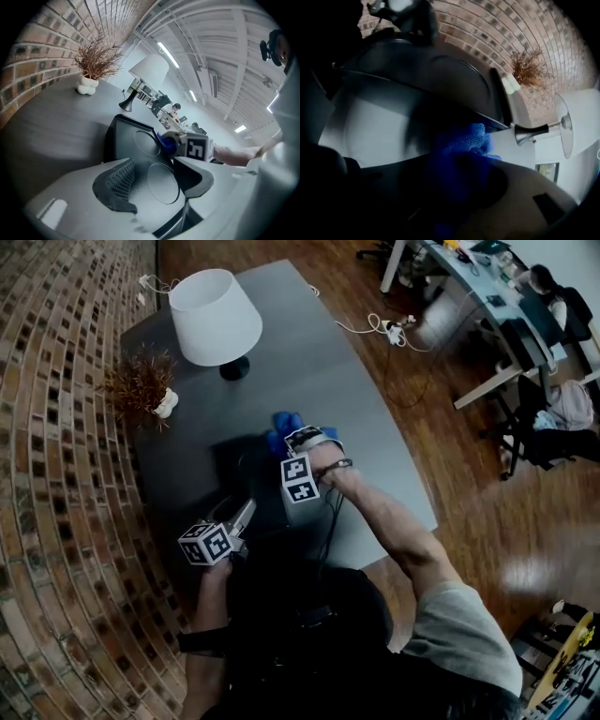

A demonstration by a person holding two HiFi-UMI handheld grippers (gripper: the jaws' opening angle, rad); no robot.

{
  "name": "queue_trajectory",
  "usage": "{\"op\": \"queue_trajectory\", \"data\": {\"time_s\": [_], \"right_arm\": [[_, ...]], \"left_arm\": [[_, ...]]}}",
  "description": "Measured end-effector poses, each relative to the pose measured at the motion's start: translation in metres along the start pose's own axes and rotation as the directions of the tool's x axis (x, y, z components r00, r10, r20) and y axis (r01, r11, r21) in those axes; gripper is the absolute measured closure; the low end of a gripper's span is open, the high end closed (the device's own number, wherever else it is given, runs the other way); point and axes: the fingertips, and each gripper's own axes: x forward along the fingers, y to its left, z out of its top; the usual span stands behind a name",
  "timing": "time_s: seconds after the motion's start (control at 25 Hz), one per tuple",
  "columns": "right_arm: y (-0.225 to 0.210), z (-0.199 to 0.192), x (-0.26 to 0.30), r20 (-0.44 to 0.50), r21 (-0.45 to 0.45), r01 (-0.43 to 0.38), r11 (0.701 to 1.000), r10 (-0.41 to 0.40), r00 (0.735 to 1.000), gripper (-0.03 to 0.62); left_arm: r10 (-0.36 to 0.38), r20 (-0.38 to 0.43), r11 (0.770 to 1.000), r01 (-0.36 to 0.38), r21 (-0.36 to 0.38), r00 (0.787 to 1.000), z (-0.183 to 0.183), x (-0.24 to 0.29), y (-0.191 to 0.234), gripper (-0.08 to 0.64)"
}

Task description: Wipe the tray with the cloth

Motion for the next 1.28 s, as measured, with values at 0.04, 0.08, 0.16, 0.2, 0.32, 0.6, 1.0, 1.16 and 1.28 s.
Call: {"op": "queue_trajectory", "data": {"time_s": [0.04,0.08,0.16,0.2,0.32,0.6,1.0,1.16,1.28], "right_arm": [[0.02,0.006,-0.01,0.022,-0.024,-0.019,1.0,0.02,1.0,0.426],[0.043,0.014,-0.021,0.039,-0.059,-0.039,0.998,0.041,0.998,0.426],[0.091,0.031,-0.043,0.06,-0.121,-0.082,0.989,0.09,0.994,0.425],[0.112,0.039,-0.054,0.071,-0.136,-0.105,0.985,0.116,0.991,0.425],[0.165,0.056,-0.083,0.116,-0.145,-0.183,0.972,0.2,0.973,0.425],[0.13,0.013,-0.105,0.322,0.298,-0.346,0.889,0.248,0.914,0.422],[-0.143,0.034,-0.036,0.419,0.705,-0.338,0.624,0.018,0.908,0.419],[-0.125,0.053,0.013,0.363,0.659,-0.462,0.593,0.287,0.887,0.425],[-0.114,0.048,0.017,0.434,0.675,-0.553,0.489,0.344,0.833,0.434]], "left_arm": [[0.001,0.003,1.0,-0.001,0.001,1.0,0.001,0.0,0.001,0.296],[0.002,0.005,1.0,-0.002,0.0,1.0,0.002,0.0,0.003,0.296],[0.002,0.007,1.0,-0.002,-0.002,1.0,0.002,-0.001,0.005,0.296],[0.002,0.008,1.0,-0.002,-0.002,1.0,0.002,-0.001,0.005,0.296],[0.004,0.012,1.0,-0.004,-0.003,1.0,0.001,-0.001,0.005,0.296],[0.057,0.159,0.995,-0.044,-0.089,0.986,0.001,-0.06,0.0,0.296],[-0.125,0.148,0.814,0.187,-0.55,0.981,-0.086,-0.082,-0.01,0.27],[-0.108,0.208,0.777,0.213,-0.592,0.972,-0.08,-0.067,-0.009,0.258],[-0.088,0.223,0.785,0.205,-0.585,0.971,-0.071,-0.066,-0.01,0.221]]}}
